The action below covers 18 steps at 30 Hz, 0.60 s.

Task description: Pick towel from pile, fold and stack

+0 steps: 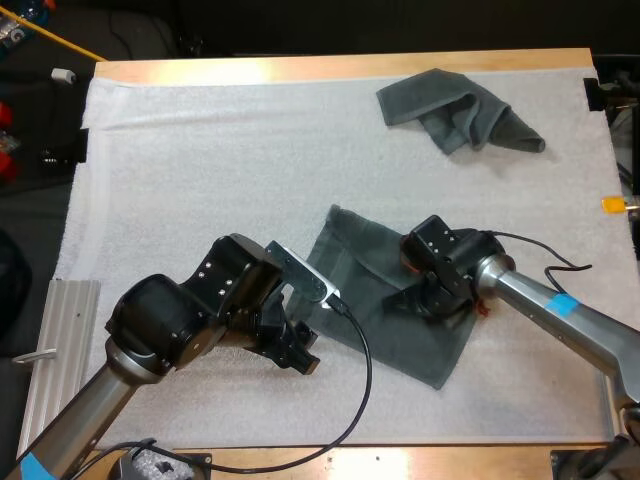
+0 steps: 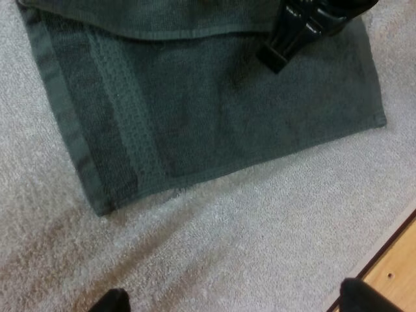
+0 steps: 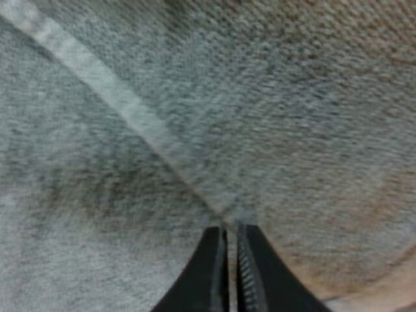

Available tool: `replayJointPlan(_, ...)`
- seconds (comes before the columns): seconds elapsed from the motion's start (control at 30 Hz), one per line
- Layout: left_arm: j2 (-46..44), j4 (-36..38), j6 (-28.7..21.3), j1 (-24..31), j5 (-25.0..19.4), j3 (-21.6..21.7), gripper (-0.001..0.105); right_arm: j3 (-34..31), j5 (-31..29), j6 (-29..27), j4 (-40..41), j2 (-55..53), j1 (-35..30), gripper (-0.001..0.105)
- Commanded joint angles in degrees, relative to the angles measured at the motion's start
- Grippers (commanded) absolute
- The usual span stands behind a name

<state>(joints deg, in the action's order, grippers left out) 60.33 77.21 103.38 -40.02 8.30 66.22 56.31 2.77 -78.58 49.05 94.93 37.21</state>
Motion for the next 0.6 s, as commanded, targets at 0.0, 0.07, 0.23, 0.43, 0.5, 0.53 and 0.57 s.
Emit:
replayJointPlan(0.0,-0.3,0.1,0.7,-0.3,-0.7,0.0,0.061,0.1,1.6,-0.2,-0.9,0.2,-0.3,0.000)
replayJointPlan(0.07,-0.3,0.1,0.7,-0.3,-0.7,0.0,0.061,0.1,2.2,-0.2,-1.6,0.3,-0.3,0.000)
replayJointPlan(0.23,-0.3,0.1,0.7,-0.3,-0.7,0.0,0.061,0.2,2.2,-0.1,-2.4,1.5,-0.4,0.000)
replayJointPlan(0.43,-0.3,0.1,0.7,-0.3,-0.7,0.0,0.061,0.2,0.0,0.1,-2.5,4.4,-0.4,0.000)
replayJointPlan(0.5,-0.3,0.1,0.7,-0.3,-0.7,0.0,0.061,0.2,-4.9,0.4,-2.8,4.4,-0.4,0.000)
replayJointPlan(0.53,-0.3,0.1,0.7,-0.3,-0.6,0.0,0.061,0.4,-6.2,0.4,-2.8,4.4,-0.4,0.000)
replayJointPlan(0.57,-0.3,0.1,0.7,-0.3,-0.2,0.0,0.061,0.7,-7.8,0.4,-2.8,4.4,-0.5,0.000)
